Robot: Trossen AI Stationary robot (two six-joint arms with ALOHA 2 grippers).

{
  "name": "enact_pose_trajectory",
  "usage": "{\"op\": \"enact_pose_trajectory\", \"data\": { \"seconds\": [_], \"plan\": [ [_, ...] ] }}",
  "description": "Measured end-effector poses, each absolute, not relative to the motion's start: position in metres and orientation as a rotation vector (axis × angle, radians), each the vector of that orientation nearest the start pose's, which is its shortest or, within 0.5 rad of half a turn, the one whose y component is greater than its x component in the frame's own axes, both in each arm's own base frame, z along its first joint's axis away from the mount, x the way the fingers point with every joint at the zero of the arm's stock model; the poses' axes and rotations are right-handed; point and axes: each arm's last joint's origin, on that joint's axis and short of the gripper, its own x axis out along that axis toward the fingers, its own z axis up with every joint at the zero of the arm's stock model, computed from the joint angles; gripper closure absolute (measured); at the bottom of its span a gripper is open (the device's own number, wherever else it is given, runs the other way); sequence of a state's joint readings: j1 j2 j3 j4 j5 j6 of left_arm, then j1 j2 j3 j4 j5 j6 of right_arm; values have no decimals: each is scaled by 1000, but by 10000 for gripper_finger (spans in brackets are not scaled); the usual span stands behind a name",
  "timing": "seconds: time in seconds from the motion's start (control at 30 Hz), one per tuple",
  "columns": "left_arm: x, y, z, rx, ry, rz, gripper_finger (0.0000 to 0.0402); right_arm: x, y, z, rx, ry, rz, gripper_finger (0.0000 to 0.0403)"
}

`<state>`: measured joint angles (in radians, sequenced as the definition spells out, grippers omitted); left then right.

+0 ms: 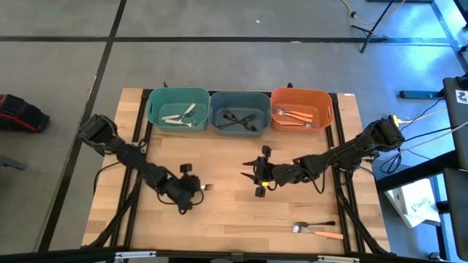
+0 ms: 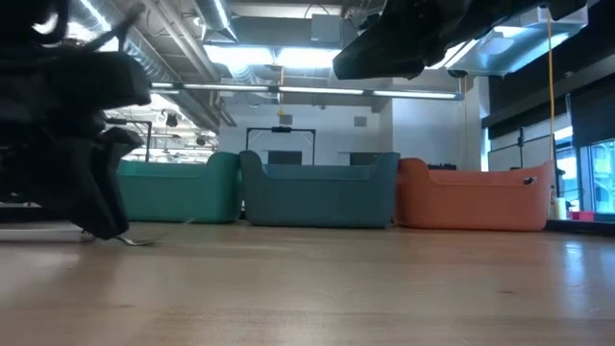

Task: Sort silverware by color (type)
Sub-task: Put the white fork into the green bin

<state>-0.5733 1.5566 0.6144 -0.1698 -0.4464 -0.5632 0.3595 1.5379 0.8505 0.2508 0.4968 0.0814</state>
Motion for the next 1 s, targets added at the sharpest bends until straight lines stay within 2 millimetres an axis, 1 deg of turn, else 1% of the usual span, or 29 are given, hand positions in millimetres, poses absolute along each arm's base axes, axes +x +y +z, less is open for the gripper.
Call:
{"op": "enact_pose_trajectory", "data": {
  "seconds": [0.1, 0.2, 0.33, 0.47, 0.8, 0.9, 1.0],
  "plan": [
    [220, -121, 120, -15, 981, 138, 298, 307, 101, 219, -101, 392, -150, 253],
    [223, -117, 120, -22, 989, 141, 279, 307, 101, 219, -103, 395, -150, 253],
    [223, -112, 119, -61, 1024, 107, 275, 307, 101, 218, -104, 399, -150, 253],
    [221, -110, 116, -79, 1040, 97, 297, 307, 101, 218, -107, 405, -150, 253],
    [220, -110, 115, -46, 1044, 79, 387, 306, 101, 217, -108, 412, -145, 253],
    [221, -110, 116, -35, 1036, 84, 395, 306, 101, 217, -108, 413, -140, 253],
    [222, -111, 116, -15, 1021, 65, 394, 310, 98, 223, -87, 355, -152, 253]
  ]
}}
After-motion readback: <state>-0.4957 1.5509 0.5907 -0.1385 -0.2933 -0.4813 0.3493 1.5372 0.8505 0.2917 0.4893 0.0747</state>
